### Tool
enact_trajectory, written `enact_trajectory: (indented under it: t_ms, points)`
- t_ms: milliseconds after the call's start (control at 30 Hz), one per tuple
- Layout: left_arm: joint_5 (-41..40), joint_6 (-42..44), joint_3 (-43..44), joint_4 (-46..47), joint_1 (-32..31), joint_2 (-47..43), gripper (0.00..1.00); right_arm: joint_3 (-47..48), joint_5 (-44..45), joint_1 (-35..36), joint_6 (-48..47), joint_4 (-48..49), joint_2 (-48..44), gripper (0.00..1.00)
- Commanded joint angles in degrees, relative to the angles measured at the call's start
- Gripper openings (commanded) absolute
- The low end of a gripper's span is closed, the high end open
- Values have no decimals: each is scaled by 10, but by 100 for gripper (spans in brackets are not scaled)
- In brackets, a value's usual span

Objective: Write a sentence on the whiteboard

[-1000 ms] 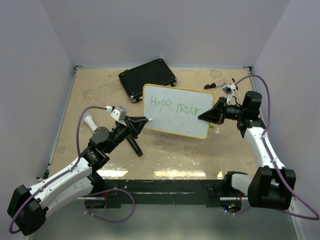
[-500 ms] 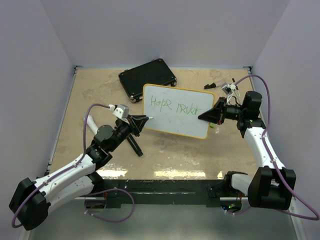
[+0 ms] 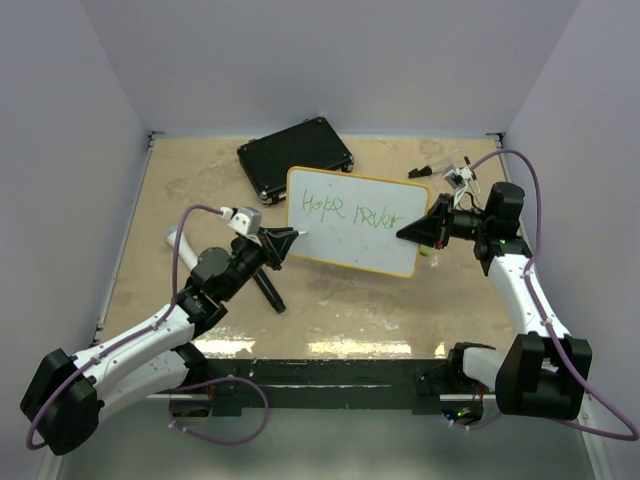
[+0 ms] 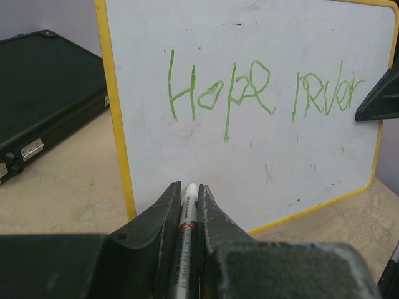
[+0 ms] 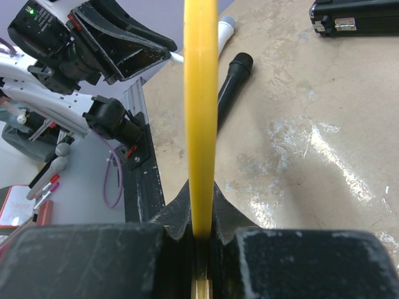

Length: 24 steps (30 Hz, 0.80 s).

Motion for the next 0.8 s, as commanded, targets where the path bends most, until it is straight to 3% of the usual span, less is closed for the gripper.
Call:
enact_trajectory:
  t_ms: [0, 467, 767]
  points:
    - [-20, 19, 29, 44, -1, 4, 0, 14, -32, -1, -2, 21, -17, 0]
    - [-59, 36, 31, -1, 1, -18, 0, 14, -32, -2, -1, 20, -16, 0]
    - [-38, 33, 28, -46, 1, -35, 0, 15, -32, -1, -1, 20, -16, 0]
